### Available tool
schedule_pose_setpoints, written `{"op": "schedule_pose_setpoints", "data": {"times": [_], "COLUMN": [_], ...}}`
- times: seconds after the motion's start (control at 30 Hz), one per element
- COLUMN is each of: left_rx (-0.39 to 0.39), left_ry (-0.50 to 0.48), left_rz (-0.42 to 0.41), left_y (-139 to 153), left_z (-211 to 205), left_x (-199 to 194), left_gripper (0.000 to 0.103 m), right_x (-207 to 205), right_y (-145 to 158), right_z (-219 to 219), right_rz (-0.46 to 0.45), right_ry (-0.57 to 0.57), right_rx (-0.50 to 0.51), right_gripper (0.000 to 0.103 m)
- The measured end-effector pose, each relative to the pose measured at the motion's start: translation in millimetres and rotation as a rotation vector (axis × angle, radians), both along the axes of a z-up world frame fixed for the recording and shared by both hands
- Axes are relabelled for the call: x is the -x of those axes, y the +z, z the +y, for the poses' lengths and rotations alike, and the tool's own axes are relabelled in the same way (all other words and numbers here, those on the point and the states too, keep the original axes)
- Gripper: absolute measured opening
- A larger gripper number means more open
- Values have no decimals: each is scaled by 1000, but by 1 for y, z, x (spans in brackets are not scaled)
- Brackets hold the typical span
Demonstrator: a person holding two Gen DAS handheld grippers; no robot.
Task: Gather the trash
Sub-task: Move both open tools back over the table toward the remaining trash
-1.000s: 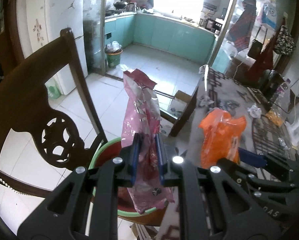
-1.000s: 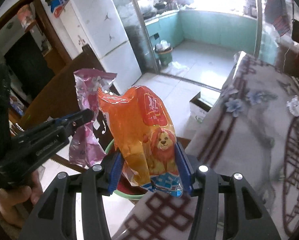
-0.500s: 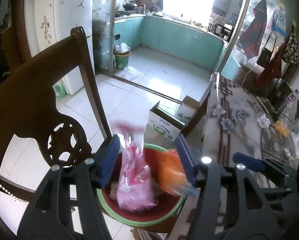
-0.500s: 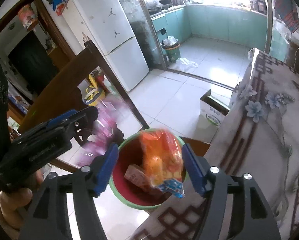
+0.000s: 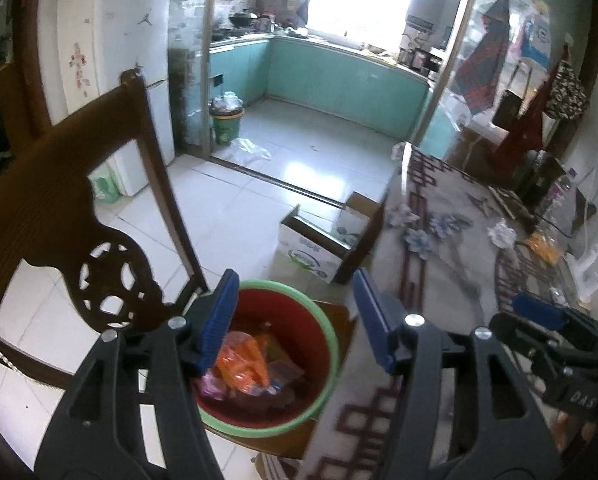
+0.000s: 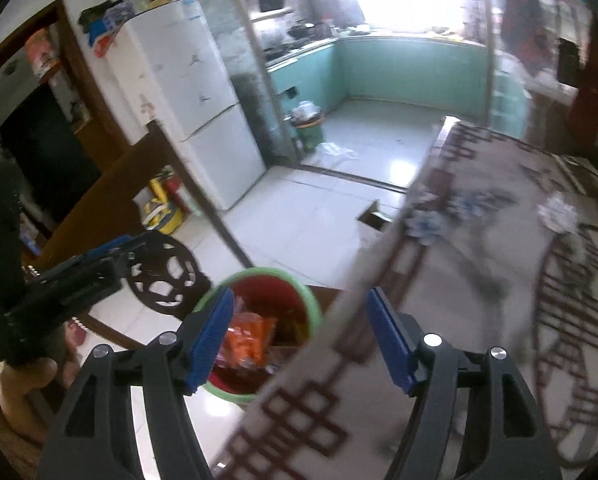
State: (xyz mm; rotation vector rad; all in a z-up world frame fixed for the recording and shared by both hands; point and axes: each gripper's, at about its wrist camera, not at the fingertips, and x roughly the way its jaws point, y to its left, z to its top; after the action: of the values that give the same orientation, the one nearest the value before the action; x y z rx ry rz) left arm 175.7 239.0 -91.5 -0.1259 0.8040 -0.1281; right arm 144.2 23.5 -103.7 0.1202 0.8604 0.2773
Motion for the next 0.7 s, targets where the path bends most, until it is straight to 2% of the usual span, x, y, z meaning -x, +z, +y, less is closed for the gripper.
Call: {"op": "schedule_pose_setpoints", "data": {"times": [0.13, 0.33, 0.6, 0.7], "left_rx": [7, 11, 7, -4], "left_ry": [-62, -151, -235, -245], "left_rz": [9, 5, 31, 28], "left_y": [-2, 0, -6, -7], "left_z": [-41, -118, -224, -254], "left_x": [8, 27, 64, 74], "left_gripper": [57, 58, 59, 60], "right_x": [20, 58, 96, 96], "right_y": [-2, -8, -13, -16], "right_z": [-51, -153, -316, -364], "right_rz": [7, 26, 53, 56], "right_ry": [-96, -254, -416, -456], "right_rx": [23, 56, 128, 154], "right_gripper": [67, 68, 70, 75]}}
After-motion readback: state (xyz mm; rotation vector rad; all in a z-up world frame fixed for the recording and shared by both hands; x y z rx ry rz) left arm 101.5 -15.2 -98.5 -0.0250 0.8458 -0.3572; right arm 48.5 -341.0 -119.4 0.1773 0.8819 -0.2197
